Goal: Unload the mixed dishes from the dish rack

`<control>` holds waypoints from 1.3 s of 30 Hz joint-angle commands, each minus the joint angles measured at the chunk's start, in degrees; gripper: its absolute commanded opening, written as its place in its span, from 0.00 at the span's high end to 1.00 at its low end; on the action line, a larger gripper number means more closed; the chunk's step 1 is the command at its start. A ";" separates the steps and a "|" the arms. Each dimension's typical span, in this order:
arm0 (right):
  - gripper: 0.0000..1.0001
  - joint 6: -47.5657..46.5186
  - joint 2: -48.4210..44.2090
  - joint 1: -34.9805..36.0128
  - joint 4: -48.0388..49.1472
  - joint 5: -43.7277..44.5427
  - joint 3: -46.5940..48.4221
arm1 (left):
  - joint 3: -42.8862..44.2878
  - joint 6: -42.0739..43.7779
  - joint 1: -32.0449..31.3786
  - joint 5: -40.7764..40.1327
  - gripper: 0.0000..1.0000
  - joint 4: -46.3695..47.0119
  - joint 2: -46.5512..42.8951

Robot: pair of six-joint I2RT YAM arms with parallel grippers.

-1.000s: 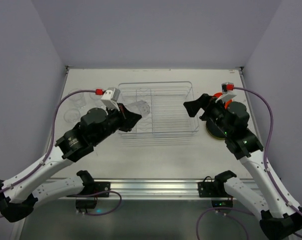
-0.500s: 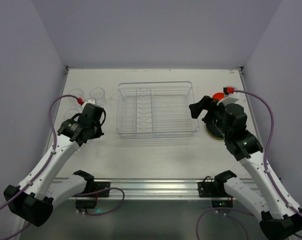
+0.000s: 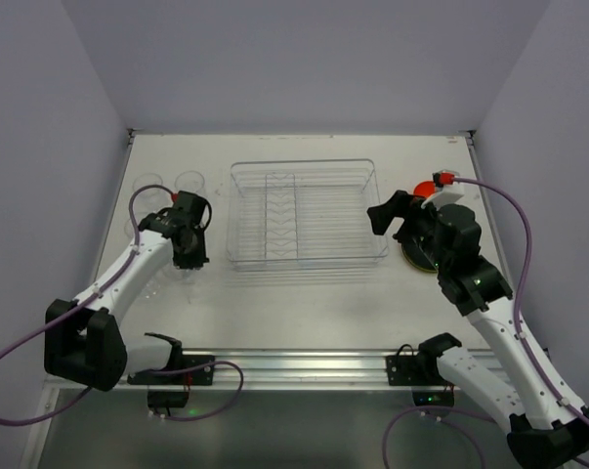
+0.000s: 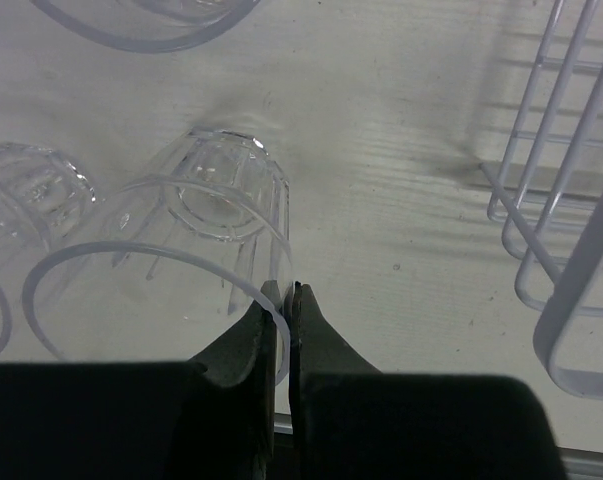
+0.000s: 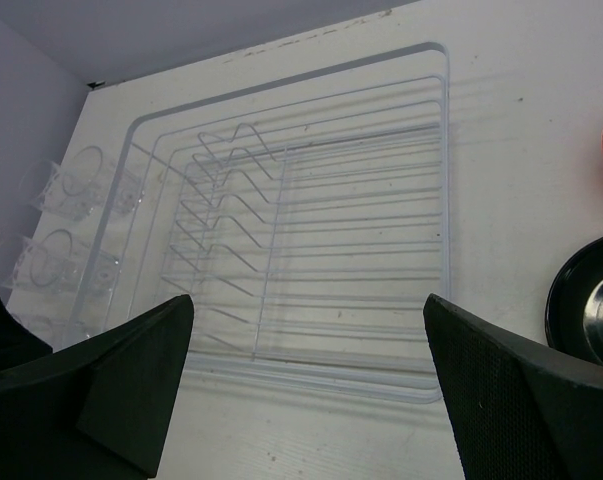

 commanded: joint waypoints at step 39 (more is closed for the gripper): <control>0.01 -10.68 -22.88 5.53 -42.02 14.07 24.56 | 18.47 9.58 -0.40 -18.10 0.00 -8.90 -51.63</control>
